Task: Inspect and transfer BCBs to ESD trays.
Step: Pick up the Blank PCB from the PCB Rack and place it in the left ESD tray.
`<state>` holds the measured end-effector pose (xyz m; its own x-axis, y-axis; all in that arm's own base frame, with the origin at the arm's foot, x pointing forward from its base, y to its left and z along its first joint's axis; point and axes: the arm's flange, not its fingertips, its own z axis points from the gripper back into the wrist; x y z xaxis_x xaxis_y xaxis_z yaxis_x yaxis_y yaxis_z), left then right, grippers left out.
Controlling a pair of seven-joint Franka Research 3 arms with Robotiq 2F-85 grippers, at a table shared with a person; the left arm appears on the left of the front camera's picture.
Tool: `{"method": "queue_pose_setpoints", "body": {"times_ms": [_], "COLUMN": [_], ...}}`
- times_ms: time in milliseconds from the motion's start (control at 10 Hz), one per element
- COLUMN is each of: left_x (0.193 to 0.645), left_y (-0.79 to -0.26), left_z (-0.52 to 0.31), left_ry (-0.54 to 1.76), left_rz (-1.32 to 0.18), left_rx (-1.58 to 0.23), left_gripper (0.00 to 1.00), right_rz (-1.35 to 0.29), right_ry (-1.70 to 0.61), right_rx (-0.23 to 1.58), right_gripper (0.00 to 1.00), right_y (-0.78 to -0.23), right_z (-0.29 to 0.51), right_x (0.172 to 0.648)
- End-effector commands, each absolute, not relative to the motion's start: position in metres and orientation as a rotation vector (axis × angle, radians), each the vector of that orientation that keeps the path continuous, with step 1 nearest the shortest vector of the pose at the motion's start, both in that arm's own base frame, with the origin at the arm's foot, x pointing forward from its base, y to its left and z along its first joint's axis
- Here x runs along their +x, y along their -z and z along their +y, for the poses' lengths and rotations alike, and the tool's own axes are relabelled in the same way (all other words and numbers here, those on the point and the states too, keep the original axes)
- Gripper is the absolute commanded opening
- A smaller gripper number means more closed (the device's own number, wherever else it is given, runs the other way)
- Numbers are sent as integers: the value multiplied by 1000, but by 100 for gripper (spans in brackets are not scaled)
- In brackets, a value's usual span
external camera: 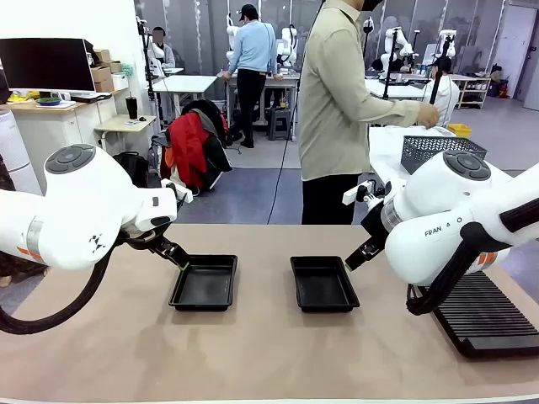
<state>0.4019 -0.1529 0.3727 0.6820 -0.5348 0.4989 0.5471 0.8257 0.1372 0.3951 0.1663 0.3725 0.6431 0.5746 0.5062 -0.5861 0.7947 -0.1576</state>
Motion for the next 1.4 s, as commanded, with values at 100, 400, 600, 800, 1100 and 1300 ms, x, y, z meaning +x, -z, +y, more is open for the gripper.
{"method": "queue_pose_setpoints", "body": {"times_ms": [100, 400, 600, 800, 1100, 1300], "left_x": [401, 384, 371, 359, 344, 335], "left_y": [-385, -432, -473, -514, -578, -619], "left_z": [-142, -126, -114, -92, -50, -28], "left_ry": [580, 479, 433, 391, 349, 303], "left_rz": [-551, -495, -465, -409, -354, -330], "left_rx": [-82, -211, -295, -336, -389, -408], "left_gripper": [100, 100, 100, 100, 100, 100], "right_rz": [-547, -475, -429, -386, -316, -285], "right_ry": [-620, -506, -440, -398, -311, -266], "right_rx": [68, 215, 290, 360, 503, 575], "right_gripper": [100, 100, 100, 100, 100, 100], "right_y": [-384, -441, -490, -535, -597, -626], "right_z": [161, 136, 111, 89, 45, 13], "right_x": [396, 389, 382, 377, 373, 369]}}
